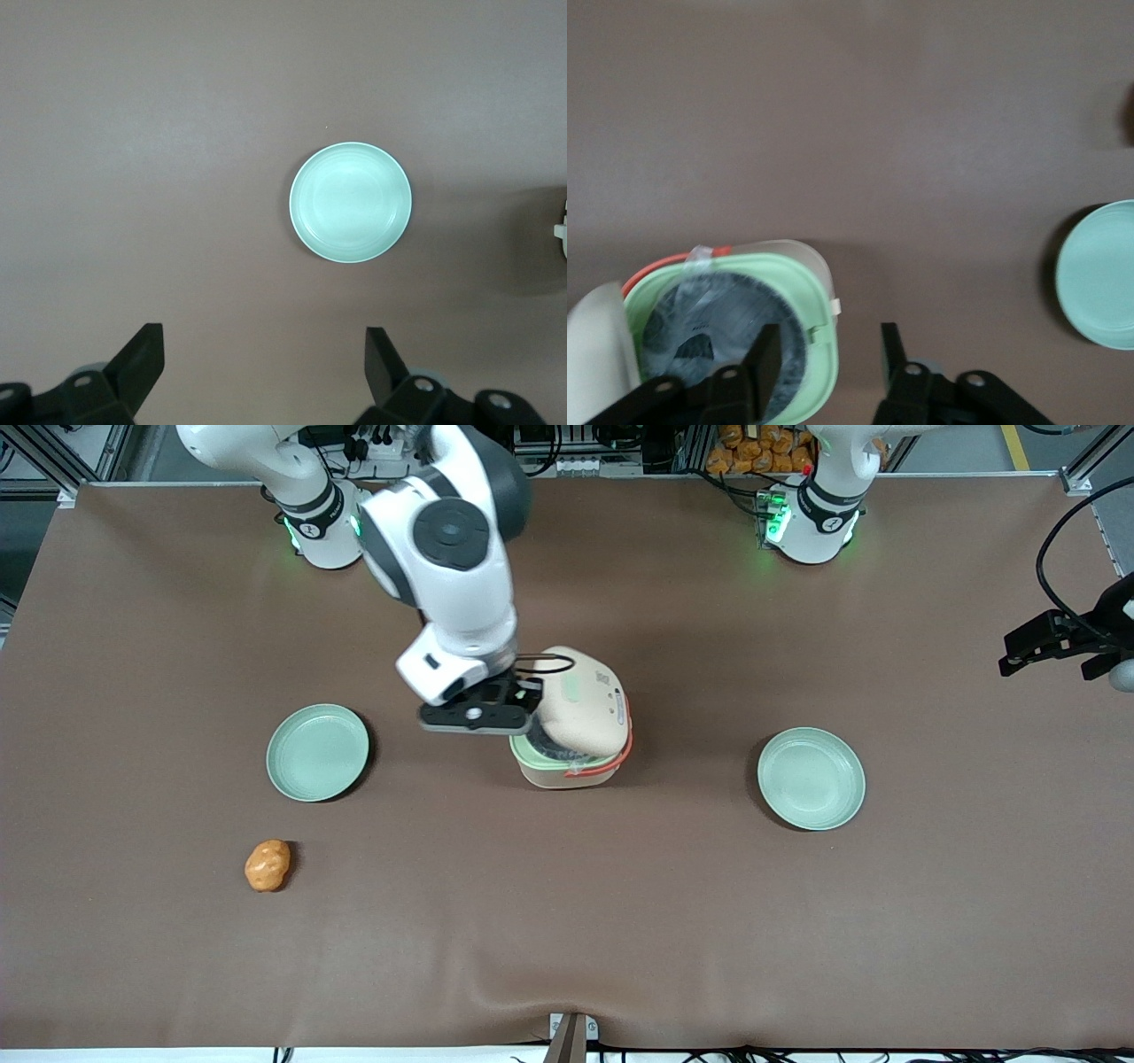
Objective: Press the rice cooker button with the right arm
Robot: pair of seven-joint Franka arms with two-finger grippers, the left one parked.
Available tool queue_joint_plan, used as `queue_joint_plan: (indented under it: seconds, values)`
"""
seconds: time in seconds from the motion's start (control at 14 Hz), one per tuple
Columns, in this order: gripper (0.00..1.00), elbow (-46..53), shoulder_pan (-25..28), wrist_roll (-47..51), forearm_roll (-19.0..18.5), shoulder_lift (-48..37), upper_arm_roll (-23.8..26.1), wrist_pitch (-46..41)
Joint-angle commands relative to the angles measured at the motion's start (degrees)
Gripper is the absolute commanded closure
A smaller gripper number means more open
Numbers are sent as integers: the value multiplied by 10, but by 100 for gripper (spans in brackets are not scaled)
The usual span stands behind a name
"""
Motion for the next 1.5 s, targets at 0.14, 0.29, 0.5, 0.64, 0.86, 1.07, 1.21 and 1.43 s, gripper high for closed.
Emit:
queue_joint_plan:
  seconds: [0.14, 0.29, 0.5, 0.64, 0.86, 1.07, 1.21, 1.43]
  values:
    - [0, -3, -84, -85, -6, -57, 3, -85]
    - [0, -4, -122, -116, -8, -81, 3, -122]
    - [0, -12, -189, -168, -5, -125, 4, -152]
    - [0, -16, -215, -209, -4, -146, 3, -173]
    - [0, -32, -260, -244, -1, -172, 4, -175]
    - [0, -76, -294, -287, 2, -212, 4, -169]
    - [0, -101, -310, -304, 2, -243, 3, -160]
    - [0, -137, -333, -346, 2, -277, 3, -160]
